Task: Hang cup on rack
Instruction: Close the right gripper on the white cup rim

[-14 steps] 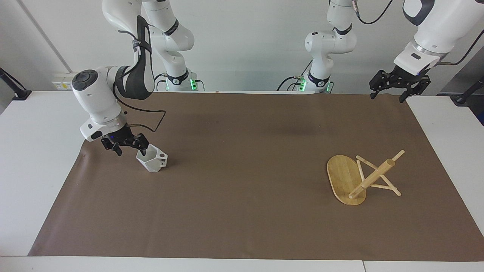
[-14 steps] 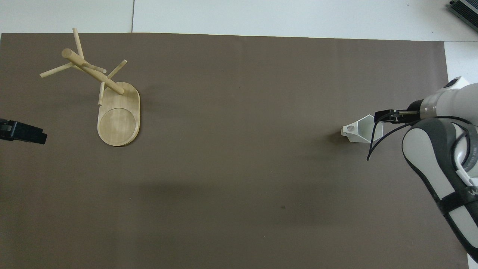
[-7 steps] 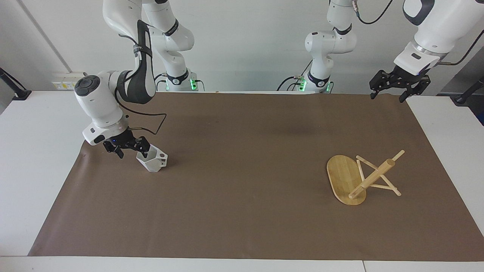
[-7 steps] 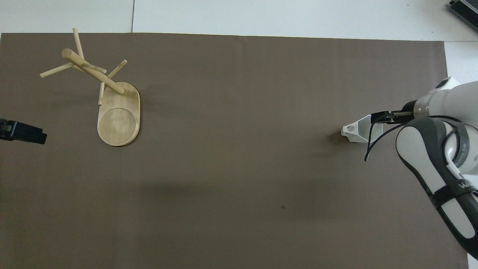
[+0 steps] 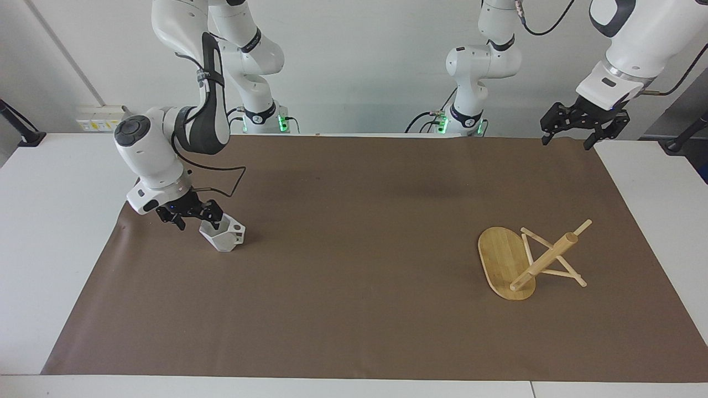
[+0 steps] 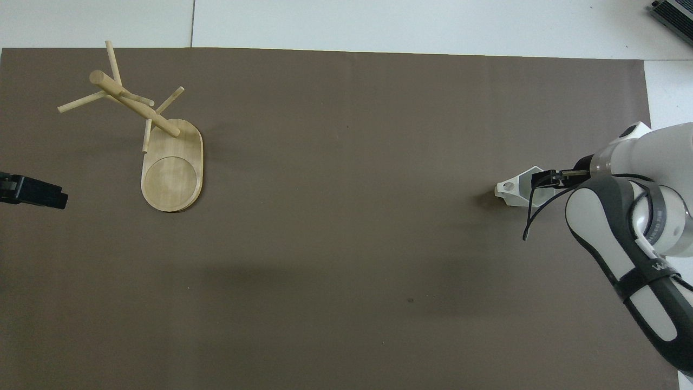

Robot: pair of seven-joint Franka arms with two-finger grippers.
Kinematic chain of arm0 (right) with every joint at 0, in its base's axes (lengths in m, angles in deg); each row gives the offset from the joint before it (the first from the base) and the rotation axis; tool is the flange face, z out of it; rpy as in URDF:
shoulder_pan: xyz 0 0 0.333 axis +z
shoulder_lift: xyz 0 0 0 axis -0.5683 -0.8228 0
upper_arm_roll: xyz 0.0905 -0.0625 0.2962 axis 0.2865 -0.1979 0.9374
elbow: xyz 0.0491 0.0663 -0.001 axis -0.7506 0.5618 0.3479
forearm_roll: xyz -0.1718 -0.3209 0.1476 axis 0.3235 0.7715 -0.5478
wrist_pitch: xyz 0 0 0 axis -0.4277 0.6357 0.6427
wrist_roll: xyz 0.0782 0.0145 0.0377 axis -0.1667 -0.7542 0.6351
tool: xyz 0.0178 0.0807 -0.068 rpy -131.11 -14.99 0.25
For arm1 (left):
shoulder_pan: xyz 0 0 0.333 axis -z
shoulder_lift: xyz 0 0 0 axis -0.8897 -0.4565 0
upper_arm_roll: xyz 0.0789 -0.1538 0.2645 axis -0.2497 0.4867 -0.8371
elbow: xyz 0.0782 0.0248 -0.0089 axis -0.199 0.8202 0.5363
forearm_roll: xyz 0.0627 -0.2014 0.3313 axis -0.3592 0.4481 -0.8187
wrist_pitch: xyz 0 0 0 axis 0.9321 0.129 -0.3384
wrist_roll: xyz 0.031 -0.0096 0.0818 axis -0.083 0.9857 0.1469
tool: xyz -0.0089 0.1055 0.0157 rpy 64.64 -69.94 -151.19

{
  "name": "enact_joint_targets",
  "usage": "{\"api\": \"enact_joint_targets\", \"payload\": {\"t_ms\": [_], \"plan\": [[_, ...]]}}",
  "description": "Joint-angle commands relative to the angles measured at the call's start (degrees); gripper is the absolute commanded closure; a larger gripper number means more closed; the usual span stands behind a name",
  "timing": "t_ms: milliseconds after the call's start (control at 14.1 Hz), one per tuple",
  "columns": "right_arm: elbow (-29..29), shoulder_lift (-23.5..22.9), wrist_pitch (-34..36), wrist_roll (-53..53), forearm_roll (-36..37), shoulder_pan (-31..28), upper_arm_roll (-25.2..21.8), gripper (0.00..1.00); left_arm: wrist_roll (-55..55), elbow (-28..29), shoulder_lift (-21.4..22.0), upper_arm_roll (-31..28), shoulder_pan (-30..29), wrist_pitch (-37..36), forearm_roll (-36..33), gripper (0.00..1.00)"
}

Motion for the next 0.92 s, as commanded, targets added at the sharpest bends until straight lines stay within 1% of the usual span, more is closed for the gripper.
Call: {"api": "enact_joint_targets", "payload": {"t_ms": [0,213,284,496,567,638,709,780,851], "plan": [[1.41,0.80,-1.31,-1.85,-1.00,-0.56,0.33,0.00,0.15,1.69,1.65,0.50,-0.48,-0.26,-0.31,0.00],[1.41,0.80,-1.23,-3.16,-1.00,-0.56,0.33,0.00,0.15,1.60,1.65,0.50,-0.56,-0.26,-0.31,0.00],[1.41,0.80,-1.05,-4.22,-1.00,-0.56,0.33,0.04,0.15,1.69,1.65,0.50,-0.56,-0.26,-0.31,0.00],[1.41,0.88,-1.05,-5.89,-1.00,-0.12,0.33,0.28,0.15,1.60,1.65,0.50,-0.56,-0.26,-0.31,0.00],[1.41,0.80,-1.05,-5.90,-1.00,-0.12,0.33,0.32,0.15,1.60,1.65,0.50,-0.56,-0.26,-0.31,0.00],[1.41,0.88,-0.96,-5.90,-1.00,-0.12,0.33,0.40,0.15,1.60,1.65,0.50,-0.48,-0.26,-0.31,0.00],[1.41,0.88,-0.96,-5.90,-1.00,-0.03,0.33,0.42,0.15,1.60,1.65,0.50,-0.56,-0.26,-0.31,0.00],[1.41,0.88,-0.96,-5.90,-0.91,0.06,0.42,0.51,0.15,1.60,1.65,0.50,-0.56,-0.35,-0.31,0.00],[1.41,0.88,-0.87,-5.72,-0.91,0.06,0.42,0.55,0.15,1.60,1.65,0.50,-0.48,-0.35,-0.31,0.00]]}}
